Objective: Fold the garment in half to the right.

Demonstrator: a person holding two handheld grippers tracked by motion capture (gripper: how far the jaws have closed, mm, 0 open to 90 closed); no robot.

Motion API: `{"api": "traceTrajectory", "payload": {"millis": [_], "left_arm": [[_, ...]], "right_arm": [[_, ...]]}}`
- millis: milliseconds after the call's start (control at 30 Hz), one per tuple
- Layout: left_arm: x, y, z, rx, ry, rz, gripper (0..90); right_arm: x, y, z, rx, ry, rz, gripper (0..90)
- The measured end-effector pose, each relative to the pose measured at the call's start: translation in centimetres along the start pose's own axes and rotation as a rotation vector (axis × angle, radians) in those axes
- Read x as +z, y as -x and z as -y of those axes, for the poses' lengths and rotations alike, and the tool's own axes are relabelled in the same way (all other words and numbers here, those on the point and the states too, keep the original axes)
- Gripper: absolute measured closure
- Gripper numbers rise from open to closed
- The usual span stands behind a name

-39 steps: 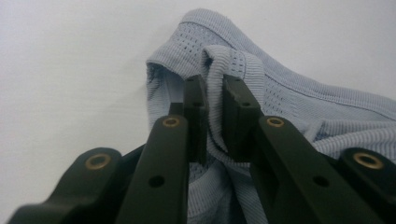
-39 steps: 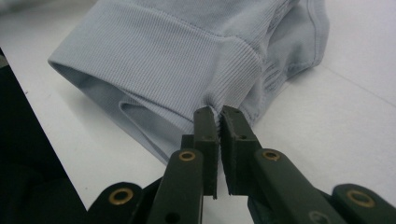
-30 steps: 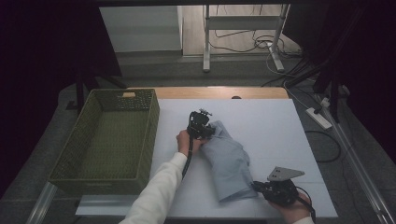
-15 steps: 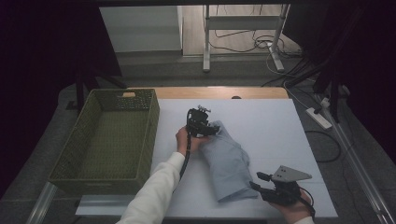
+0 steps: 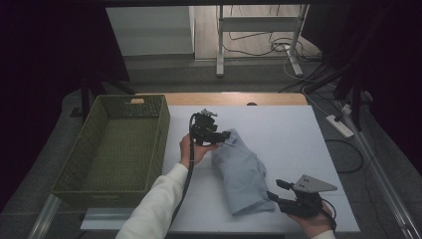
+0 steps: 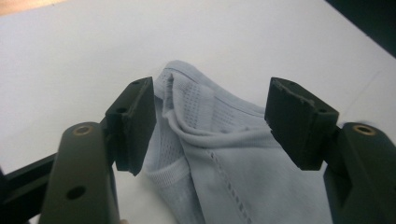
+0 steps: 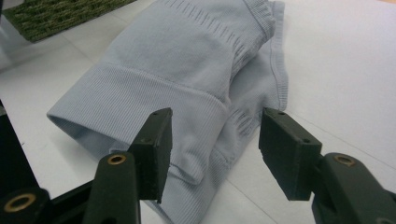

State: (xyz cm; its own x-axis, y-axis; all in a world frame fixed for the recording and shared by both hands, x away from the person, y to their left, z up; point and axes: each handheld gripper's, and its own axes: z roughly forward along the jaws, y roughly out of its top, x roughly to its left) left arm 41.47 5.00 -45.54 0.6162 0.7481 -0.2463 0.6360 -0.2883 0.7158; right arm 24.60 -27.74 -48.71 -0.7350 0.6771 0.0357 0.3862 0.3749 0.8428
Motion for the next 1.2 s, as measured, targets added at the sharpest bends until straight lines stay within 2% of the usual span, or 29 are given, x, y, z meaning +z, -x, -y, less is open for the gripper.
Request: {"api": "traceTrajectory", "payload": {"millis": [267, 500, 800, 1200], "left_arm": [[-1.9, 0.9, 1.3, 0.029, 0.029, 0.013, 35.7], [-2.6, 1.6, 2.4, 0.056, 0.034, 0.019, 36.2], [-3.1, 1.3, 3.9, 0.038, 0.043, 0.028, 36.4], [-3.9, 1.8, 5.7, 0.053, 0.052, 0.037, 36.4]], "right_arm": [[0.2, 0.0, -0.2, -0.008, 0.0, 0.015, 44.9], [0.3, 0.2, -0.2, -0.007, -0.001, 0.022, 44.9], [0.4, 0.3, -0.2, -0.018, -0.003, 0.034, 44.9], [0.5, 0.4, -0.2, -0.012, -0.018, 0.06, 44.9]]}}
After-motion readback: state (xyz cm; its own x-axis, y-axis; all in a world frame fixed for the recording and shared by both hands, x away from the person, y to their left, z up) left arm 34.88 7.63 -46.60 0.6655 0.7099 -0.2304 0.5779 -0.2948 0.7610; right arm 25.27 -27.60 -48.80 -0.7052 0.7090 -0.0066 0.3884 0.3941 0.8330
